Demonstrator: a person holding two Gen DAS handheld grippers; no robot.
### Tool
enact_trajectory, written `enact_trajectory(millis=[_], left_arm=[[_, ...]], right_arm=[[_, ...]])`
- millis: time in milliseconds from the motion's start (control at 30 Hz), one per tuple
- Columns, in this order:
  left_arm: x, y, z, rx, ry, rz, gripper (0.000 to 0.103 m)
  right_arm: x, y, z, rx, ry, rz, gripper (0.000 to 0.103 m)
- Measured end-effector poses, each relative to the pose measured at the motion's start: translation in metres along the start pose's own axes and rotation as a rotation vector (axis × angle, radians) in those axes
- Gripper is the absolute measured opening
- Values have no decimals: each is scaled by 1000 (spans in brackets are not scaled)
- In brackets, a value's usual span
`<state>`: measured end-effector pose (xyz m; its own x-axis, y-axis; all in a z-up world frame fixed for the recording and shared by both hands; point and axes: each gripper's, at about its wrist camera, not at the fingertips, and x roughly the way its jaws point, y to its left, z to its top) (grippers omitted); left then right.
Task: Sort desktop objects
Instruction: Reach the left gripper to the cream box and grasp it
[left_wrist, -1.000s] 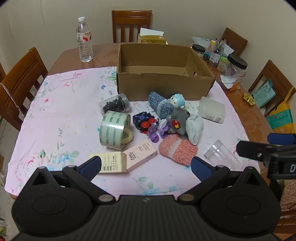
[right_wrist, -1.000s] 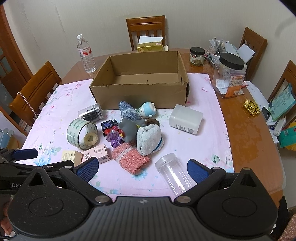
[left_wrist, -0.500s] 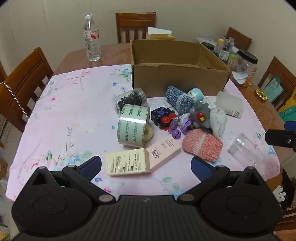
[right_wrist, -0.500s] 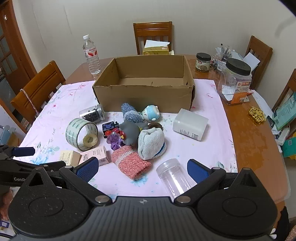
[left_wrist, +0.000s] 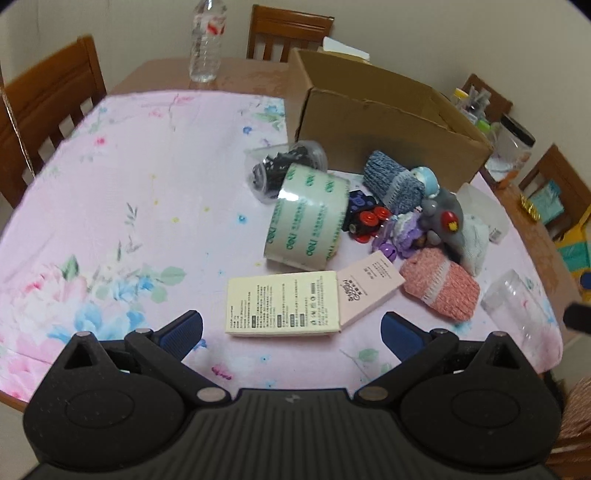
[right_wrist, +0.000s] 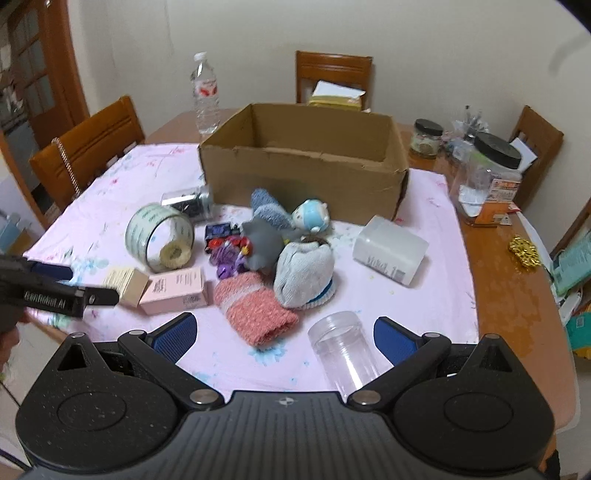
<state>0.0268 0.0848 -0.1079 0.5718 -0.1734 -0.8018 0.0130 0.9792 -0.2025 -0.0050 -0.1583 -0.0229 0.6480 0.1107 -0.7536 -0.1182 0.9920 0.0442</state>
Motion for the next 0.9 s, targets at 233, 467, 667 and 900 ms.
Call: enact_trajectory(millis=[233,467,667,900], left_arm=[[20,17,4,-43,11,-43,99],[39,28,5,-93,47,-75,94],[45,25,8,-79,50,-106,79],[38,20,15,-33,43,-104,79]], right_arm=[[11,6,-4,15,52,49,103],[23,10,-10,-11,103,10,103],[30,3,-12,-29,129,-20,103],[41,-7,-7,-91,142,-40,103]])
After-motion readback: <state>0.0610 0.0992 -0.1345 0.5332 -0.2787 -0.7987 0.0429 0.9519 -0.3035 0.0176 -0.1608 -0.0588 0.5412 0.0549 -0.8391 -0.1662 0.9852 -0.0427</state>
